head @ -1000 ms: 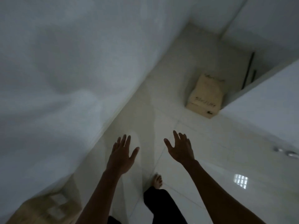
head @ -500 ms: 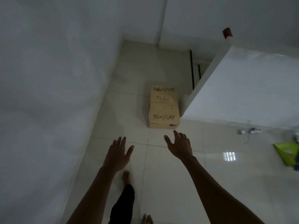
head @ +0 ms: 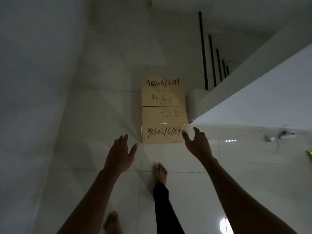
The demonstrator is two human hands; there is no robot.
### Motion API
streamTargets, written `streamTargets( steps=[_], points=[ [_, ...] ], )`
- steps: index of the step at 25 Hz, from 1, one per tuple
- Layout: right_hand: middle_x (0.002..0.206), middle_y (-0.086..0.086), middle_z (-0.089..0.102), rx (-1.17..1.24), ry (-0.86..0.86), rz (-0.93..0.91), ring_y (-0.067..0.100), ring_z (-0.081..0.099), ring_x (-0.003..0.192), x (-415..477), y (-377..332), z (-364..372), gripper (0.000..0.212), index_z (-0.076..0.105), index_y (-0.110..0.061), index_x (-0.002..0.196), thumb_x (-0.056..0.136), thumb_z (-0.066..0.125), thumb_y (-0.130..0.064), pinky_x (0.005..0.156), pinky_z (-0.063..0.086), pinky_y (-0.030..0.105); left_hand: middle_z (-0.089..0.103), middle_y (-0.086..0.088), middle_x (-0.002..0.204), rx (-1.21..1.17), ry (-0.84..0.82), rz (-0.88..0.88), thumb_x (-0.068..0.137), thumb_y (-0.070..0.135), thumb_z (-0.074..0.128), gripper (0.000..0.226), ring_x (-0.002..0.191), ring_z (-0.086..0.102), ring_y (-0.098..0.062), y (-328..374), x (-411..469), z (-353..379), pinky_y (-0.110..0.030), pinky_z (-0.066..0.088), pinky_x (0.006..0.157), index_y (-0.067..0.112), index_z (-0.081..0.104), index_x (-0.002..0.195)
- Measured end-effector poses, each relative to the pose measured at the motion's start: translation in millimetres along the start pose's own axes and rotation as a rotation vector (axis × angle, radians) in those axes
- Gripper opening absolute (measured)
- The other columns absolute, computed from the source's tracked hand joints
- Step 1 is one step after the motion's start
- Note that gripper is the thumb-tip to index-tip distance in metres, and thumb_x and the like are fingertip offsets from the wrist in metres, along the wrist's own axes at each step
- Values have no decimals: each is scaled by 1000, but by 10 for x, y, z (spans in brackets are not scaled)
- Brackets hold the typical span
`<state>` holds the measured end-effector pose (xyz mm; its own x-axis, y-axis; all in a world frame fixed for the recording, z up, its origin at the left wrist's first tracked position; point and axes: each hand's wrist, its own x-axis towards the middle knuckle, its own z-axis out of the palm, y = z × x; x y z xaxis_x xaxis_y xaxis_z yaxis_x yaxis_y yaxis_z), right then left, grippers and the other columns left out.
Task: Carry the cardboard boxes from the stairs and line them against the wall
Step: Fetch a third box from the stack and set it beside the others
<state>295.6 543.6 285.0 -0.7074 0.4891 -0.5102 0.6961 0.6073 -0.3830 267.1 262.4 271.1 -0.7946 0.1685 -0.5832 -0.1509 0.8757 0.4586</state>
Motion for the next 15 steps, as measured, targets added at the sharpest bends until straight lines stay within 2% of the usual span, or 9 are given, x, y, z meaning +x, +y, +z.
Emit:
streamTargets(
  steps=[2, 5, 8, 11, 13, 15],
  points=[
    [135, 19, 60, 22, -68, 18, 39, 61, 119, 784, 192, 388, 63, 47, -12, 140, 94, 55, -55, 92, 57, 50, 29, -14, 162, -52, 22, -63, 99, 52, 38, 72, 149, 29, -30, -53, 748, 417, -45, 33, 117, 11, 21, 156],
    [132, 19, 62, 28, -137, 64, 40, 65, 115, 1833, 546, 945, 67, 43, -9, 141, 93, 56, -54, 91, 58, 55, 42, -16, 154, -181, 34, -144, 98, 46, 46, 69, 140, 44, -32, -63, 1808, 1065, -41, 43, 105, 8, 28, 152],
    [137, 22, 57, 78, -116, 158, 42, 60, 122, 2537, 852, 1372, 80, 35, -7, 147, 91, 59, -58, 98, 55, 55, 40, -20, 155, -308, 31, -273, 97, 50, 47, 77, 140, 44, -36, -108, 2582, 1534, -44, 43, 108, 6, 22, 155],
    [138, 18, 60, 159, -127, 267, 39, 58, 125, 2863, 1065, 1577, 83, 40, -9, 147, 86, 64, -61, 103, 51, 53, 53, -18, 143, -470, -3, -372, 96, 46, 51, 69, 127, 56, -38, -131, 2934, 1850, -47, 50, 101, 10, 30, 151],
    [135, 13, 63, 205, -123, 295, 35, 60, 122, 2873, 1113, 1600, 77, 44, -14, 144, 85, 67, -57, 101, 53, 52, 60, -15, 135, -529, 41, -403, 95, 37, 56, 56, 120, 60, -37, -106, 2914, 1924, -51, 52, 99, 14, 41, 144],
    [134, 12, 63, 203, -112, 278, 30, 59, 115, 2716, 1038, 1537, 72, 45, -15, 143, 86, 69, -53, 95, 54, 46, 63, -15, 131, -532, 113, -427, 91, 34, 63, 54, 118, 61, -36, -87, 2697, 1856, -51, 52, 99, 14, 49, 139]
  ],
)
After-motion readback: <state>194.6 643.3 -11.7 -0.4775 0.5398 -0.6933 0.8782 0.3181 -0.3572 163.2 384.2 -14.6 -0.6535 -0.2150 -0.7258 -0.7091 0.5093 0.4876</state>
